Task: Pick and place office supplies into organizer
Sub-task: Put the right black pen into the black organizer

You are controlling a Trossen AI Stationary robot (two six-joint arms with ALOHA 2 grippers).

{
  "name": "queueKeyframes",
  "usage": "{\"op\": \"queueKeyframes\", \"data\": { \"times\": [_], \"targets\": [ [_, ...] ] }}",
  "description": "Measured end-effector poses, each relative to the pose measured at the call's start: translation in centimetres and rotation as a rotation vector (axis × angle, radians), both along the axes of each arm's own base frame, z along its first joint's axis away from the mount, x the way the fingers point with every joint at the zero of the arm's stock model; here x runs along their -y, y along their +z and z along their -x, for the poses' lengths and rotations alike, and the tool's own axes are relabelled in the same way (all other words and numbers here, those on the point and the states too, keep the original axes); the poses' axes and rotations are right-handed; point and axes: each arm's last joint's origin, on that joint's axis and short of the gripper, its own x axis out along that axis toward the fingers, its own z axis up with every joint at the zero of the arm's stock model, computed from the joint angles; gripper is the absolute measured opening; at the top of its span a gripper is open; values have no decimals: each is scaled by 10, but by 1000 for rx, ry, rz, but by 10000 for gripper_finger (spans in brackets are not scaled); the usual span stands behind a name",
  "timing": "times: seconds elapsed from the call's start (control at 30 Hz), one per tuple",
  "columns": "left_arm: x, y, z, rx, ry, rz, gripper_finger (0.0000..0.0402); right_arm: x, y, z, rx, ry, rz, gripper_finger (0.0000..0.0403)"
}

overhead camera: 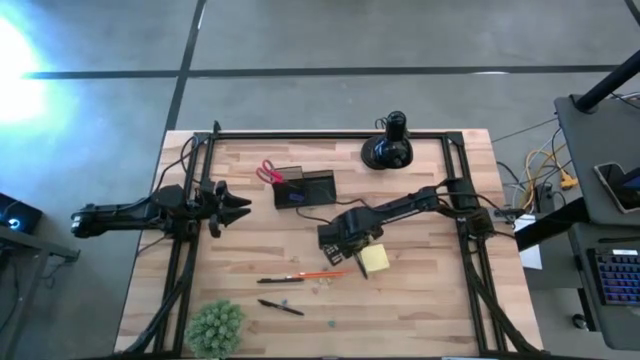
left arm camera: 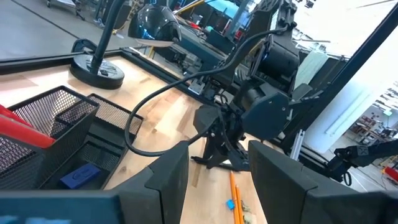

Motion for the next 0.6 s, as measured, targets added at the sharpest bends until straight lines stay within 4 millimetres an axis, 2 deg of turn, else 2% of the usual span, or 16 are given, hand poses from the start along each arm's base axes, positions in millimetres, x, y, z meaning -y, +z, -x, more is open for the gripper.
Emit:
{"op": "queueKeyframes", "data": {
  "times": [0.13, 0.27, 0.4, 0.47, 0.6],
  "targets": [
    [0, 0, 0, 1, 0, 0, 153, 0, -1, 0, 1, 5, 21, 46],
    [0, 0, 0, -2, 0, 0, 153, 1, 2, -1, 8, 34, 29, 28],
    [0, -1, 0, -2, 0, 0, 153, 3, 21, -10, 89, 43, 101, 25],
    [0, -1, 0, -3, 0, -1, 153, 6, 39, -15, 156, 25, 163, 23],
    [0, -1, 0, -5, 0, -1, 153, 11, 109, -28, 476, -24, 358, 22]
  ]
}}
